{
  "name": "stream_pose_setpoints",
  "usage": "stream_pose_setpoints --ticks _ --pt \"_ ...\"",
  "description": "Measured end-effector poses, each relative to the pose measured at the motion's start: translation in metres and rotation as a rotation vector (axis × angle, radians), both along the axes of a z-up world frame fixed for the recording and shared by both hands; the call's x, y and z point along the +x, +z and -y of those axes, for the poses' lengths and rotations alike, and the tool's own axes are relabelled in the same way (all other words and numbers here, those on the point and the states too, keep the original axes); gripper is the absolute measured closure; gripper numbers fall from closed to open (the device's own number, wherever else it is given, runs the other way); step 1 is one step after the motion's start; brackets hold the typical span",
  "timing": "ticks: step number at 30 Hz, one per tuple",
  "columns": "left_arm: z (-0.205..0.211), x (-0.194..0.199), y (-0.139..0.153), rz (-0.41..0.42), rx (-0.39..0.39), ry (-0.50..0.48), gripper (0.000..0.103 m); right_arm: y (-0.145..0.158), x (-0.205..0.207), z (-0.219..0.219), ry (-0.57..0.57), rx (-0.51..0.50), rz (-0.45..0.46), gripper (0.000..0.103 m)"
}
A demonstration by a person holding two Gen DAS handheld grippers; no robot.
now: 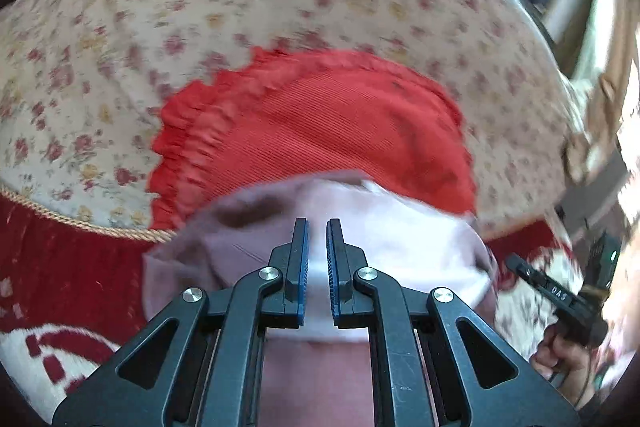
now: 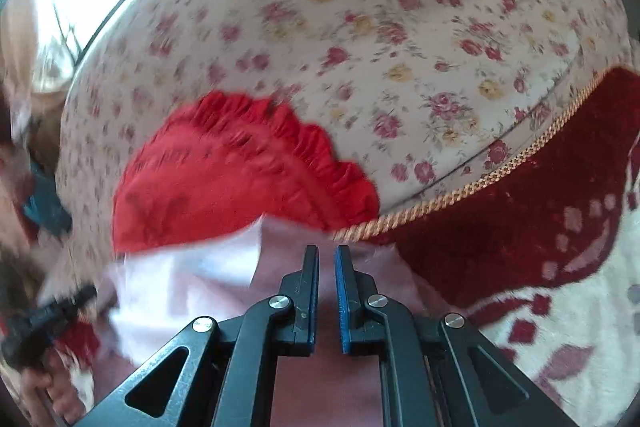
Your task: Fold small clothes
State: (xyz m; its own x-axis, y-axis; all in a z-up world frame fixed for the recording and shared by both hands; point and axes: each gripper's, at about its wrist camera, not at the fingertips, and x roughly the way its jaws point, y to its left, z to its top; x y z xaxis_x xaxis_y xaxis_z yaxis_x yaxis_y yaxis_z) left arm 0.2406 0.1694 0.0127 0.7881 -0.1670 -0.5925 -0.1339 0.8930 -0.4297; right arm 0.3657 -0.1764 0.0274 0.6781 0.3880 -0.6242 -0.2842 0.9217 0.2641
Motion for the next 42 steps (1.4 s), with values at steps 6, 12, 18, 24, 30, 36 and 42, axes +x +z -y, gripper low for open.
stream_pose_setpoints --ticks 6,12,18,24,30,36,42 --pt "0.062 -0.007 0.002 0.011 0.058 -0.213 0.097 -0.024 -0.044 -0.066 0.232 -0.239 -0.081 0.096" --pt "0.085 -0.007 -0.008 0.017 -0.019 -0.373 0.097 -0.025 -0.023 -0.106 0.284 -0.173 -0.008 0.096" --pt "0.101 0.002 -0.016 -0.004 0.012 -0.423 0.097 -0.013 0.013 -0.106 0.239 -0.004 0.068 0.096" --pt "0.037 0.025 -0.014 0.002 0.050 -0.083 0.097 -0.015 0.034 -0.086 0.171 0.080 0.036 0.096" --pt "-0.037 0.025 -0.024 -0.034 -0.039 0.149 0.097 0.020 0.018 -0.008 0.040 0.146 0.112 0.096" --pt "-0.004 0.007 0.006 0.081 -0.058 -0.009 0.097 0.017 0.005 0.068 -0.141 0.119 0.089 0.093" --pt "0.066 0.008 0.007 0.051 -0.049 -0.405 0.051 -0.005 -0.005 0.050 0.003 -0.072 0.020 0.093"
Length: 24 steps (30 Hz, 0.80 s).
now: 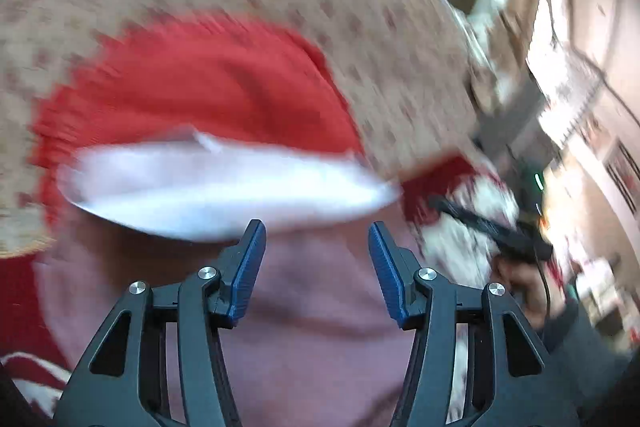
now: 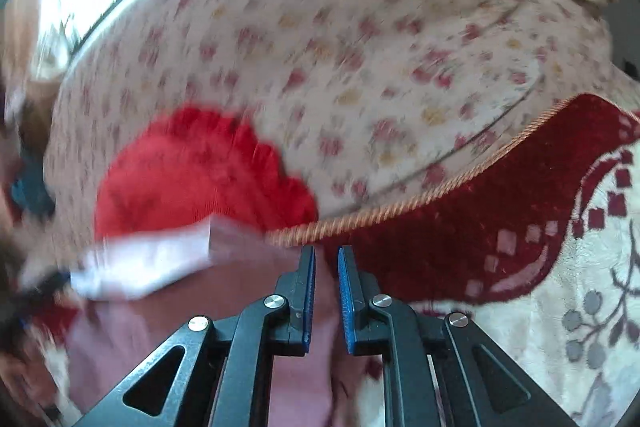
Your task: Fold small clothes
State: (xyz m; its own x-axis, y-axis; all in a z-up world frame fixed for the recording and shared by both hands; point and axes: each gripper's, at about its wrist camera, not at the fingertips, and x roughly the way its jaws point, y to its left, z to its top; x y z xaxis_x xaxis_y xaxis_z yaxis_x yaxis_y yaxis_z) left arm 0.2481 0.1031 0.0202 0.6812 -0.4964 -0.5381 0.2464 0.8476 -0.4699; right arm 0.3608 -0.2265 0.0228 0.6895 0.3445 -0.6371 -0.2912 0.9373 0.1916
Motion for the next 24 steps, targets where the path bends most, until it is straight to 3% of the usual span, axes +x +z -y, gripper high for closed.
stream_pose_setpoints --ticks 3,6,10,13,19,24 --pt "0.015 0.010 -0.018 -0.078 0.102 0.029 0.051 -0.021 0.002 -0.019 0.093 -0.038 -0.057 0.093" --pt "0.005 0.019 -0.029 -0.116 0.126 0.102 0.051 -0.032 0.009 -0.040 0.147 -0.026 -0.085 0.093" --pt "-0.023 0.027 -0.017 -0.054 0.103 0.239 0.051 -0.032 0.017 -0.078 0.229 0.017 -0.069 0.093" --pt "-0.059 0.026 -0.020 -0.018 0.125 0.423 0.051 -0.025 0.021 -0.104 0.243 0.031 -0.007 0.093" --pt "-0.107 0.010 -0.013 -0.005 -0.030 0.577 0.051 -0.025 0.032 -0.124 0.193 0.085 0.041 0.087" --pt "-0.117 -0.005 -0.004 0.030 -0.057 0.616 0.049 -0.025 0.031 -0.129 0.215 0.077 0.058 0.065"
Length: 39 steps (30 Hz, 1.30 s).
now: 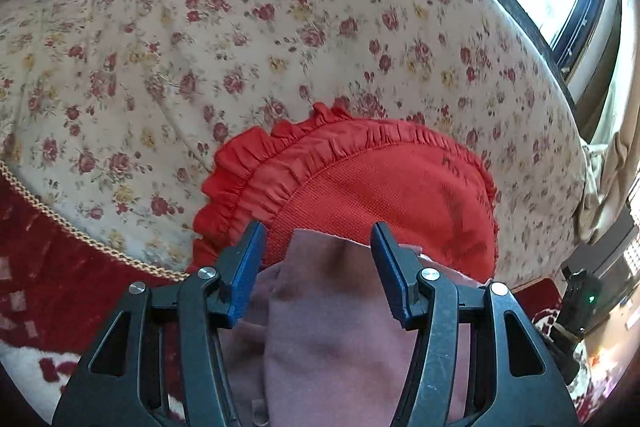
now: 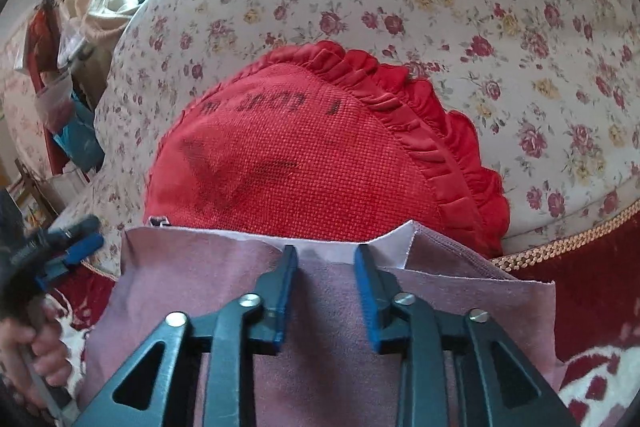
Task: Fold small clothes
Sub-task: 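Withdraw both open grippers from the folded dress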
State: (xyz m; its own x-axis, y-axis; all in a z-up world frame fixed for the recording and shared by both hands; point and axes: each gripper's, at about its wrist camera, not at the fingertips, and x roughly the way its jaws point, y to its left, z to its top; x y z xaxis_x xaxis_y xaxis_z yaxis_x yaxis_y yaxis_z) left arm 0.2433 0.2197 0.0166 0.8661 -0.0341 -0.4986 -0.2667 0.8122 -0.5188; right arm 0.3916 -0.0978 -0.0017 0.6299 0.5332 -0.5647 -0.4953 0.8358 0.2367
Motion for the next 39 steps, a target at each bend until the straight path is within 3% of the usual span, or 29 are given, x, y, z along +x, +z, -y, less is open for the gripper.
stream_pose_setpoints --ticks 5,7,9,13,17,21,23,25,29,32,36,39 --pt "-0.001 -0.019 -0.003 -0.018 -0.009 -0.026 0.046 0.022 -0.014 0.005 -0.064 -0.047 0.027 0.064" --pt "0.004 -0.029 -0.002 -0.030 -0.005 -0.037 0.038 0.041 -0.036 0.014 -0.091 -0.073 0.117 0.064" --pt "0.010 -0.042 -0.001 -0.042 0.008 -0.055 0.028 0.054 -0.058 0.023 -0.131 -0.150 0.181 0.058" --pt "0.021 -0.078 -0.003 -0.109 0.016 -0.083 0.017 0.052 -0.090 0.052 -0.176 -0.232 0.133 0.057" --pt "0.043 -0.126 -0.016 -0.216 -0.013 -0.126 0.016 0.048 -0.134 0.091 -0.180 -0.234 0.088 0.057" --pt "0.061 -0.165 -0.050 -0.300 -0.142 -0.128 0.015 0.050 -0.167 0.115 -0.188 -0.199 0.036 0.056" --pt "0.063 -0.168 -0.070 -0.342 -0.237 -0.125 0.015 0.051 -0.179 0.122 -0.191 -0.178 0.023 0.056" --pt "0.061 -0.165 -0.064 -0.292 -0.233 -0.091 0.015 0.049 -0.184 0.124 -0.192 -0.166 0.012 0.056" --pt "0.053 -0.155 -0.075 -0.244 -0.361 -0.055 0.014 0.042 -0.182 0.117 -0.177 -0.179 -0.005 0.056" --pt "0.052 -0.145 -0.072 -0.230 -0.381 -0.046 0.005 0.038 -0.178 0.109 -0.156 -0.174 -0.022 0.056" --pt "0.042 -0.128 -0.074 -0.234 -0.417 -0.031 0.004 0.034 -0.176 0.094 -0.127 -0.204 -0.019 0.056" --pt "0.040 -0.125 -0.074 -0.243 -0.447 -0.077 0.003 0.032 -0.176 0.084 -0.100 -0.211 -0.016 0.056"
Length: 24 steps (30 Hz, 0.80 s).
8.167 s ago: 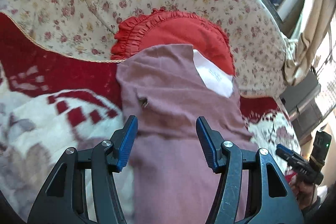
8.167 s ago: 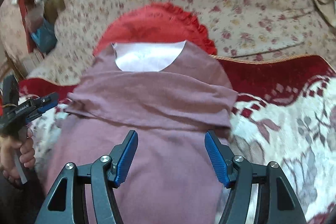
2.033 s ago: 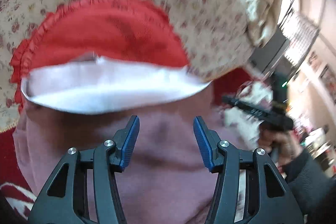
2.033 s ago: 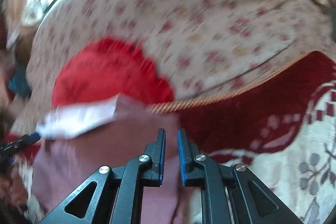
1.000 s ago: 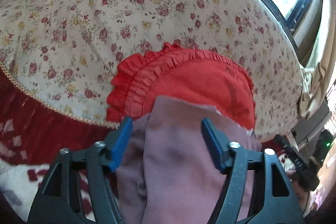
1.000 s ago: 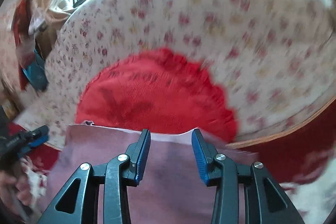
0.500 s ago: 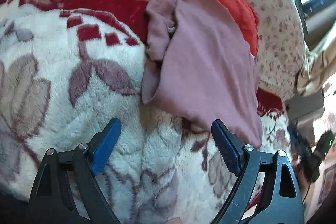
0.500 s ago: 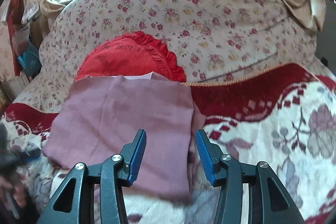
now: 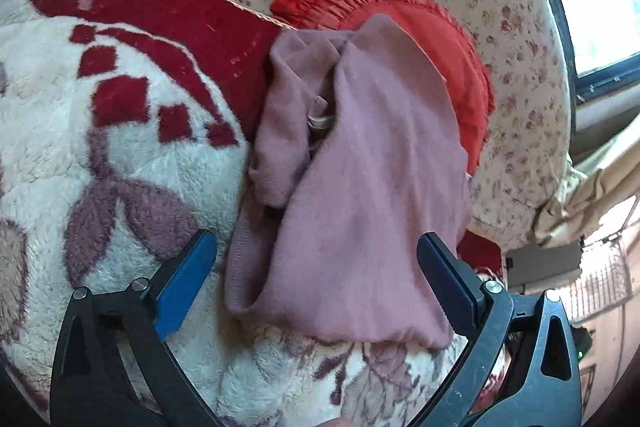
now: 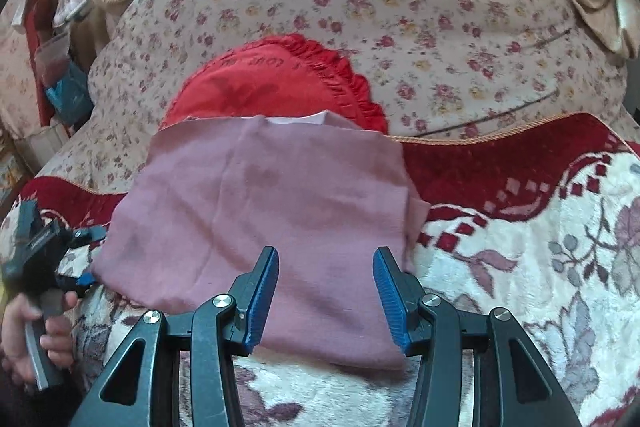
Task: Fold small clothes
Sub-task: 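Withdraw both open grippers from the folded dress, then grasp the folded dress edge with the left gripper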
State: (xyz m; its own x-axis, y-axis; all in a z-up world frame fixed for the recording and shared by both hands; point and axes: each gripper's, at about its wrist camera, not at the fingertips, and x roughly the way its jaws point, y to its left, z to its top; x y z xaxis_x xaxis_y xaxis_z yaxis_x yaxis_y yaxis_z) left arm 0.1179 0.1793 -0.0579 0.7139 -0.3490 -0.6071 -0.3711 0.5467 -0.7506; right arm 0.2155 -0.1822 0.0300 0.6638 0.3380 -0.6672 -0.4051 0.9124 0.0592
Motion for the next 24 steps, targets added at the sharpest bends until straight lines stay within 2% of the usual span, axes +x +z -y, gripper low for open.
stream_pose_setpoints --ticks 2,4,10,13,15,17,19,21,23,24 --pt "0.001 -0.004 0.000 0.020 -0.039 -0.032 0.003 -0.001 0.000 -0.006 0.013 -0.013 0.007 0.056" --pt "0.000 -0.009 -0.002 0.043 -0.125 -0.050 0.003 -0.001 -0.001 -0.010 0.025 -0.010 0.009 0.056" --pt "-0.018 0.000 -0.011 0.045 -0.307 -0.011 0.003 -0.002 -0.001 -0.018 0.042 -0.019 0.018 0.056" --pt "-0.023 -0.005 -0.007 0.109 -0.351 0.002 0.003 -0.004 -0.002 -0.022 0.053 -0.029 0.018 0.056" --pt "-0.020 -0.006 0.001 0.166 -0.376 -0.028 0.006 -0.004 -0.002 -0.023 0.053 -0.034 0.018 0.056" --pt "-0.016 -0.006 0.010 0.204 -0.358 -0.061 0.006 -0.004 -0.002 -0.023 0.054 -0.030 0.019 0.056" --pt "-0.012 -0.003 0.012 0.183 -0.306 -0.077 0.006 -0.004 -0.002 -0.023 0.055 -0.028 0.020 0.056" --pt "-0.009 -0.002 0.006 0.160 -0.312 -0.071 0.007 -0.004 -0.002 -0.024 0.056 -0.030 0.018 0.056" --pt "-0.005 -0.001 0.004 0.124 -0.258 -0.067 0.012 -0.004 -0.002 -0.024 0.058 -0.032 0.015 0.056" --pt "-0.003 -0.001 0.005 0.112 -0.217 -0.069 0.018 -0.004 -0.002 -0.024 0.061 -0.033 0.014 0.056"
